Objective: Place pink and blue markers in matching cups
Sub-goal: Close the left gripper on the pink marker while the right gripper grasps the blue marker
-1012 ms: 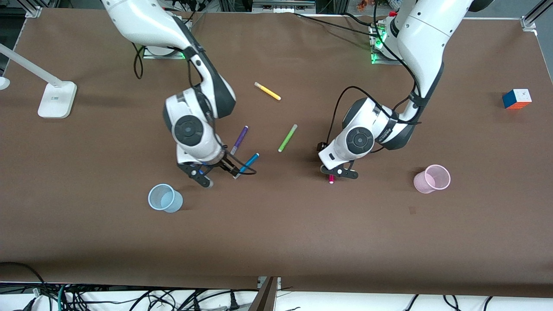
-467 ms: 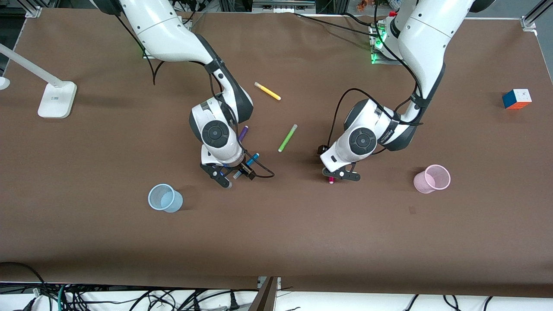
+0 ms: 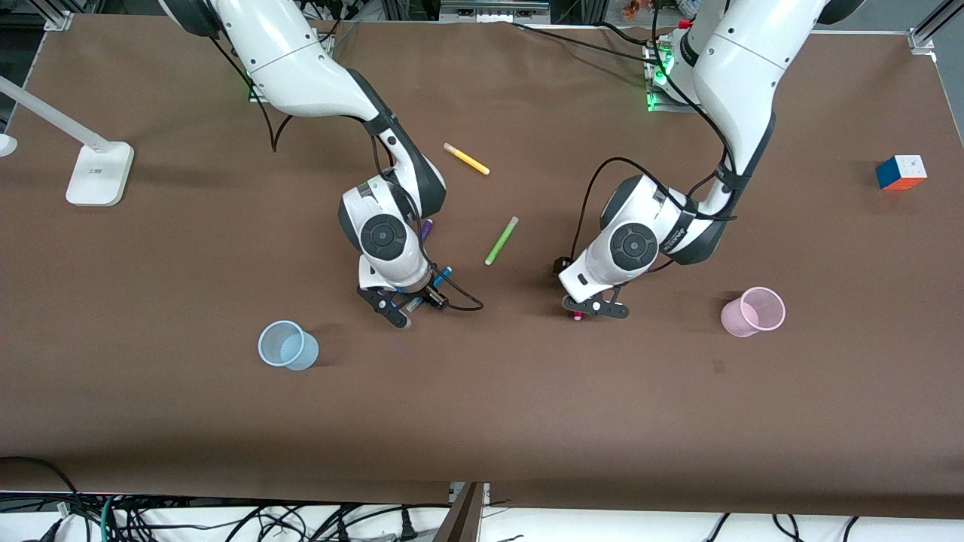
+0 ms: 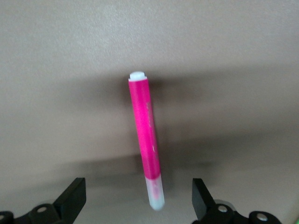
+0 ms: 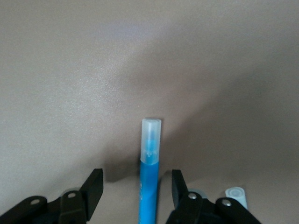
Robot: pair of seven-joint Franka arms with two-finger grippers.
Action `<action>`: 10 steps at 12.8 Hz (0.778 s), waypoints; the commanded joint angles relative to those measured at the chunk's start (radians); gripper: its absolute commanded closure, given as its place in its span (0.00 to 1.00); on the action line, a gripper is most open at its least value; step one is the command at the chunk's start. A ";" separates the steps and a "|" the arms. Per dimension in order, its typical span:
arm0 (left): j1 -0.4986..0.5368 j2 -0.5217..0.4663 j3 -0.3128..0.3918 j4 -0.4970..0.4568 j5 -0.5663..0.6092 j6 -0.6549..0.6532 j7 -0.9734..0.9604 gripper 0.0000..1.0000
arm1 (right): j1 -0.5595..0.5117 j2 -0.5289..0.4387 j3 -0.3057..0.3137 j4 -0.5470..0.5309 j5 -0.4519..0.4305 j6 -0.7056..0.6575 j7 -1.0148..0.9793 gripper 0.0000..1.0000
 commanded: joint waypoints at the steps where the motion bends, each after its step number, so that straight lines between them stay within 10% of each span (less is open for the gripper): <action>1: 0.000 0.058 0.005 0.012 0.050 0.114 -0.010 0.00 | -0.001 0.017 0.003 0.021 0.015 0.014 -0.001 0.63; 4: -0.010 0.076 0.003 0.005 0.051 0.200 -0.010 0.00 | -0.004 0.014 0.004 0.021 0.015 0.014 -0.029 1.00; 10: -0.009 -0.011 -0.006 -0.031 0.051 -0.011 -0.009 0.03 | -0.097 -0.100 0.016 0.021 0.151 -0.150 -0.217 1.00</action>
